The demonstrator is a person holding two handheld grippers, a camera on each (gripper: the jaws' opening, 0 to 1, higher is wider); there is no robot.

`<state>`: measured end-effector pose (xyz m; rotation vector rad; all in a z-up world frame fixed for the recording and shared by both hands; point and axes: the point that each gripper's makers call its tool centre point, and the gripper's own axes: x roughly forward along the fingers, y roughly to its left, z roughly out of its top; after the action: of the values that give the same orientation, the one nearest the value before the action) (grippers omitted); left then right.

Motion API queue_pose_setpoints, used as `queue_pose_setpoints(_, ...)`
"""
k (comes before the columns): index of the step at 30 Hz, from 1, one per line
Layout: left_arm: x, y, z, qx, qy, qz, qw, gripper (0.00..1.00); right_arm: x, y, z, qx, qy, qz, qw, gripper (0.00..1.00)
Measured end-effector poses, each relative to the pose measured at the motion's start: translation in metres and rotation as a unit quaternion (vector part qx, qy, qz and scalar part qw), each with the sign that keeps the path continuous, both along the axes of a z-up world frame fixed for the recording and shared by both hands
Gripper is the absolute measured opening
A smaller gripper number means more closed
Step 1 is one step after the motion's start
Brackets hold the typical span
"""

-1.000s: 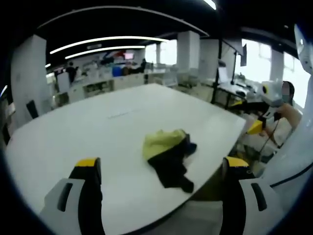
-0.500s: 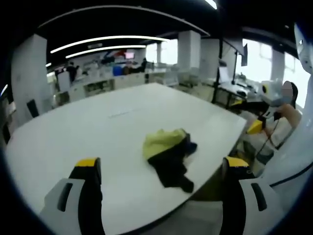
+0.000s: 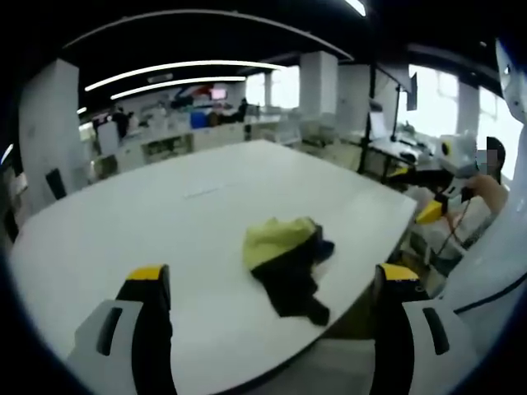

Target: Fold the garment on the visible template until the final outline fits inside the template.

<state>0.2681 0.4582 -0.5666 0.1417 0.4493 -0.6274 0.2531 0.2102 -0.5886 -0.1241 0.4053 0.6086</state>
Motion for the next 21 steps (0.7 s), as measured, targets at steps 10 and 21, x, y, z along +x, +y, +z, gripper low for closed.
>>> queue_pose_setpoints(10,-0.0005,-0.0035,-0.0005,-0.002,-0.004,-0.003,1.0,1.0,0.0037,0.0005,0.0012,-0.005,-0.006,0.005,1.0,1.0)
queue_pose_setpoints(21,0.0004,-0.0023,-0.0013,-0.004,-0.012,0.004,0.9999,1.0,0.0071,0.0061,-0.0007,-0.006,-0.006,0.021,0.9997,1.0)
